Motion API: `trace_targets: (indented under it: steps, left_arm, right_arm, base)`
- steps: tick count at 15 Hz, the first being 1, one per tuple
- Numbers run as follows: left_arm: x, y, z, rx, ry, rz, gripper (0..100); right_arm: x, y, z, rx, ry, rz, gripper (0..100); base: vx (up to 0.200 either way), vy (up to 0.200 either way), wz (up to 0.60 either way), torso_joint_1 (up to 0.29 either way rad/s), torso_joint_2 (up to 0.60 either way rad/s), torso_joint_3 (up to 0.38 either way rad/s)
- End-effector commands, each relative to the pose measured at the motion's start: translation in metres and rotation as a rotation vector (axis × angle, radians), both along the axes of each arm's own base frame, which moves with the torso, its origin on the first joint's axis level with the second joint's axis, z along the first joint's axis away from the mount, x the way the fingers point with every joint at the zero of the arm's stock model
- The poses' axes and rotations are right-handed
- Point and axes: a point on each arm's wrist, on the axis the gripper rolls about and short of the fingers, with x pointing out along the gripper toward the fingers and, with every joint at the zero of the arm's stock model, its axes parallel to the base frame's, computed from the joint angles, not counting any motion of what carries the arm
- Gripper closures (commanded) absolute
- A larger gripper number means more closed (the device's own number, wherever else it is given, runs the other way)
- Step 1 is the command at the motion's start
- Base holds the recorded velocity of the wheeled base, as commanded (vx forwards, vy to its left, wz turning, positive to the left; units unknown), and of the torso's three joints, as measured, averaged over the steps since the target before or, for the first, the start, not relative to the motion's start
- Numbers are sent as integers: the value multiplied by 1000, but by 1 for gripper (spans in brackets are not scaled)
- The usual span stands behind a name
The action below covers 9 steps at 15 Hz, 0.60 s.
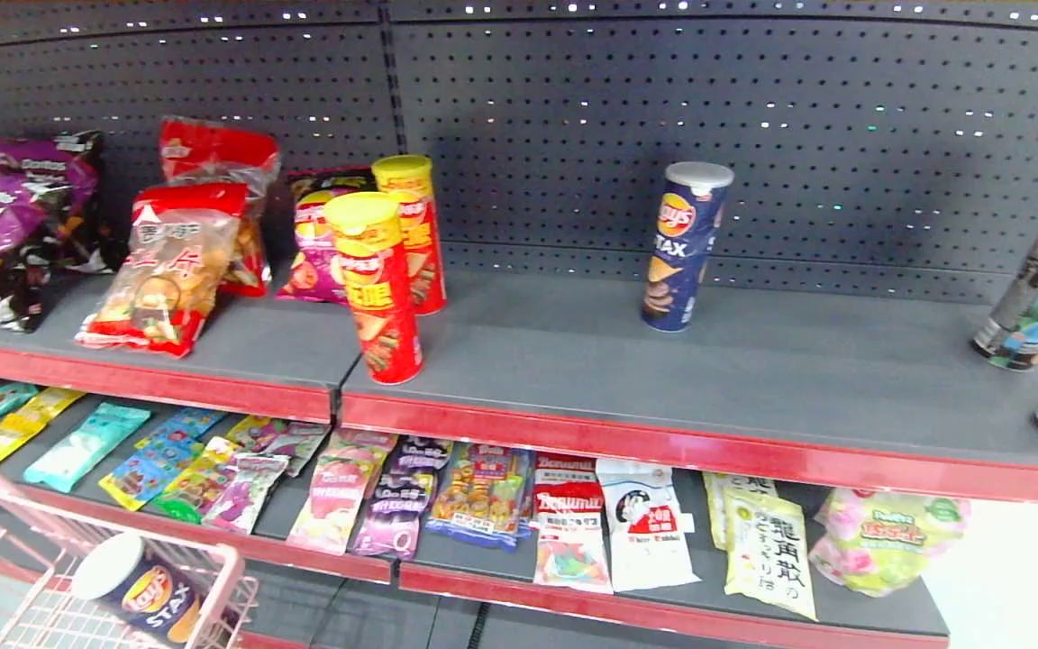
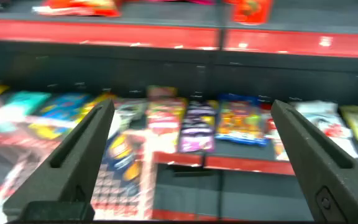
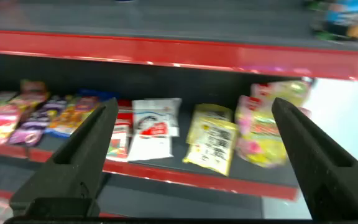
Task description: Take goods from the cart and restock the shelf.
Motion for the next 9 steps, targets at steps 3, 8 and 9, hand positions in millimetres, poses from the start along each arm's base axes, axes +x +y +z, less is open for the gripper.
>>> trace_targets:
  steps: [3,8,9]
  left_arm:
    - [0,0,0,0,-1,-1,0]
    - [0,0,0,0,-1,-1,0]
    - [0,0,0,0,-1,0,0]
  right_arm:
    - [0,0,0,0,0,0,0]
    - [0,0,0,0,0,-2,0]
    - [0,0,0,0,0,0,0]
  base:
    - [0,0,600,4,-1,7]
    - [0,0,600,-1,1,1]
    - [0,0,600,7,2,-2]
